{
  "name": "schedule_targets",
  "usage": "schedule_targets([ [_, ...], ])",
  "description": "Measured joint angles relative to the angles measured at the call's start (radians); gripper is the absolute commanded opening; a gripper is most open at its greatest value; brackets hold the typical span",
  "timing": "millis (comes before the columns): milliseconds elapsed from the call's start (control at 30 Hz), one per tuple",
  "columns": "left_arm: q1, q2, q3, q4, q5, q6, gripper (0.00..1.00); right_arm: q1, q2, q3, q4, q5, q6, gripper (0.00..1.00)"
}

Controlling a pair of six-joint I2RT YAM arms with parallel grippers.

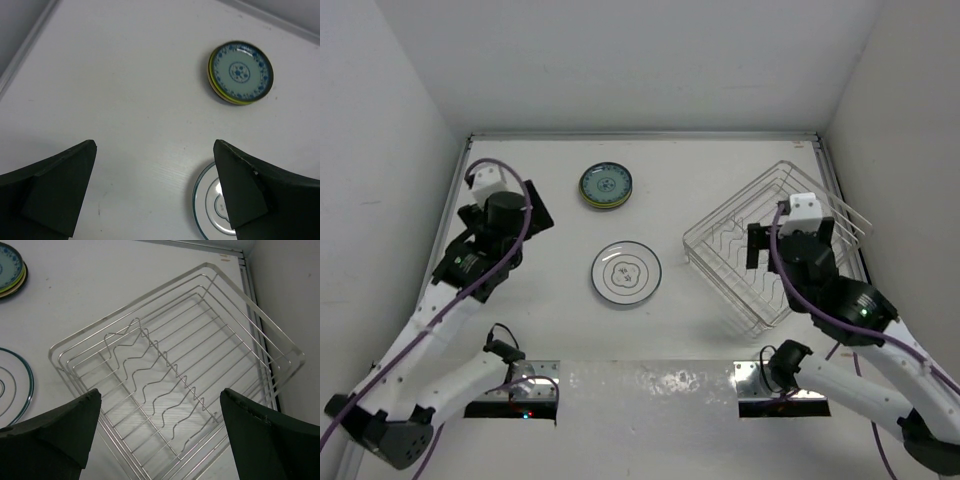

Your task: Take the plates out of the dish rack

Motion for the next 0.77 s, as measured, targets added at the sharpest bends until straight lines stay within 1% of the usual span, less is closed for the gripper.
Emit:
schedule_targets([
  [133,0.000,-0.157,-0.069,0.000,-0.061,0.000,1.00,0.000,-0.093,-0.005,-0.057,0.039,-0.003,0.99],
  [367,0.000,-0.359,-0.166,0.001,-0.137,0.008,1.00,0.000,-0.168,-0.006,-0.148,0.082,-0.005,0.99],
  [500,0.000,-0.396,-0.196,0.008,-0.150,0.010,1.00,0.000,-0.203,-0.036,-0.166,0.087,-0.004,0.99],
  [767,0.000,-0.394,-0.204,0.008,-0.157,0.011,1.00,0.000,-0.211,-0.089,-0.184,0.091,-0.004,0.99],
])
